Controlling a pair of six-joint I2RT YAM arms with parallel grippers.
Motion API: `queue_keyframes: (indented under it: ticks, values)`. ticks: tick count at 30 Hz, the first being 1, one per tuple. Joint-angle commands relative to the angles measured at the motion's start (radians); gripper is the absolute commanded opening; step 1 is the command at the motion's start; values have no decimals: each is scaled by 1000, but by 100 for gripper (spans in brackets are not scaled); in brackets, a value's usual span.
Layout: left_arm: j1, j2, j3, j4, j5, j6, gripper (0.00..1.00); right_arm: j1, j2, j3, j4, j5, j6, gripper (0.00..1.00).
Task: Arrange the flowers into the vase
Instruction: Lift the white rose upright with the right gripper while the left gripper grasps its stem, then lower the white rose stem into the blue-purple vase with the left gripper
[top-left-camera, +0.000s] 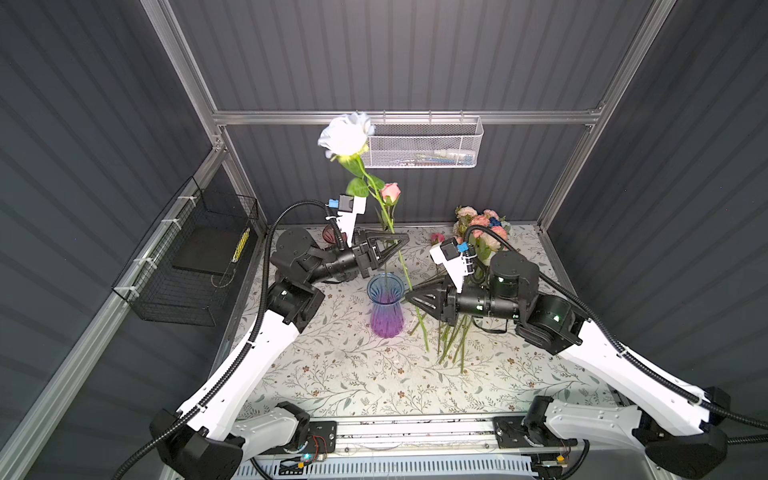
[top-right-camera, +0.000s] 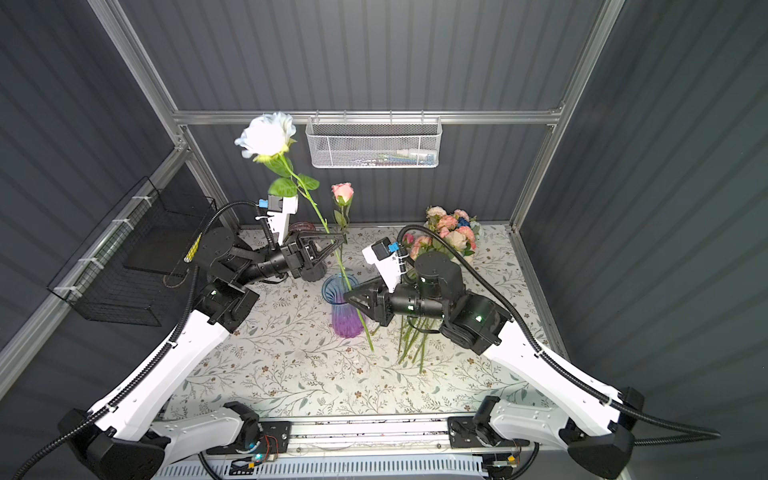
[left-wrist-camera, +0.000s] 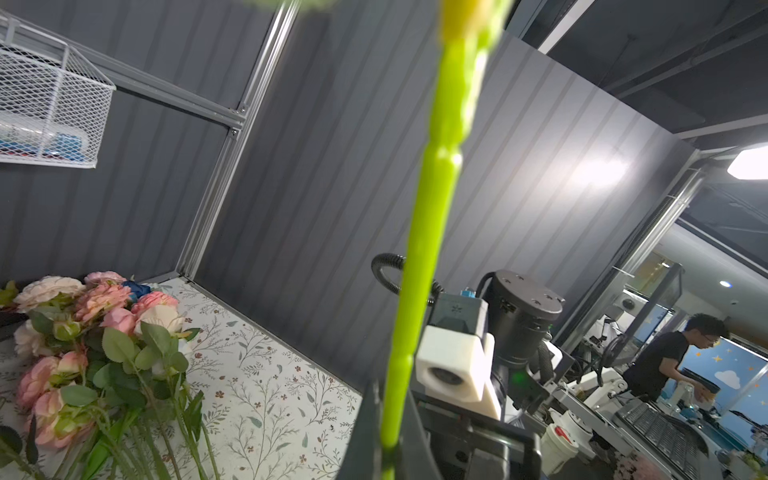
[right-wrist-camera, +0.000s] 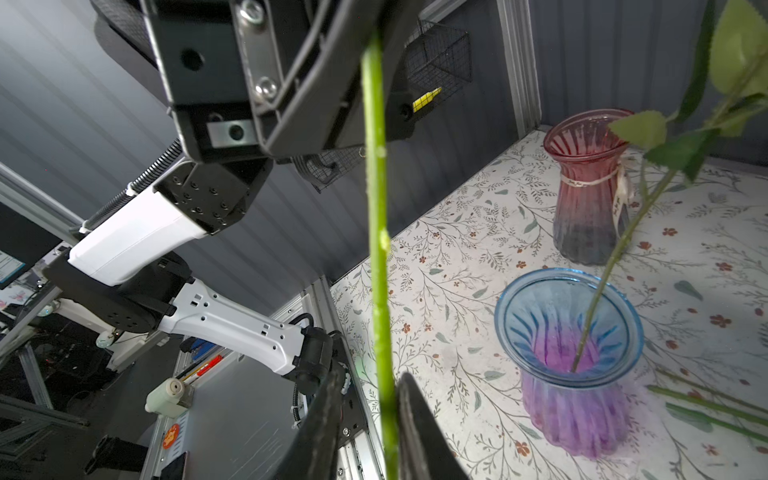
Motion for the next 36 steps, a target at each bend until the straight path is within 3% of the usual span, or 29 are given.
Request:
queue_keyframes:
  ticks: [1, 8, 14, 23, 32, 35, 36]
  values:
    - [4, -26, 62, -104, -34, 114, 0, 7, -51, -21, -4, 23, -16, 39]
    - [4, -30, 250, -453, -218, 454, 0, 6, -146, -61, -66, 166, -46, 46]
    - [4, 24, 329, -551, -387, 639, 0, 6, -203, -83, -89, 223, -53, 47]
    - [5, 123, 291, -460, -503, 682, 0, 6, -227, -95, -105, 242, -50, 47]
    - [5, 118, 34, -374, -559, 587, 0, 6, -248, -117, -119, 268, -53, 49]
    - [5, 97, -7, -369, -594, 554, 40, 5, -247, -125, -114, 268, -50, 53]
    - [5, 88, -16, -368, -606, 545, 48, 4, -247, -127, -112, 269, -50, 55]
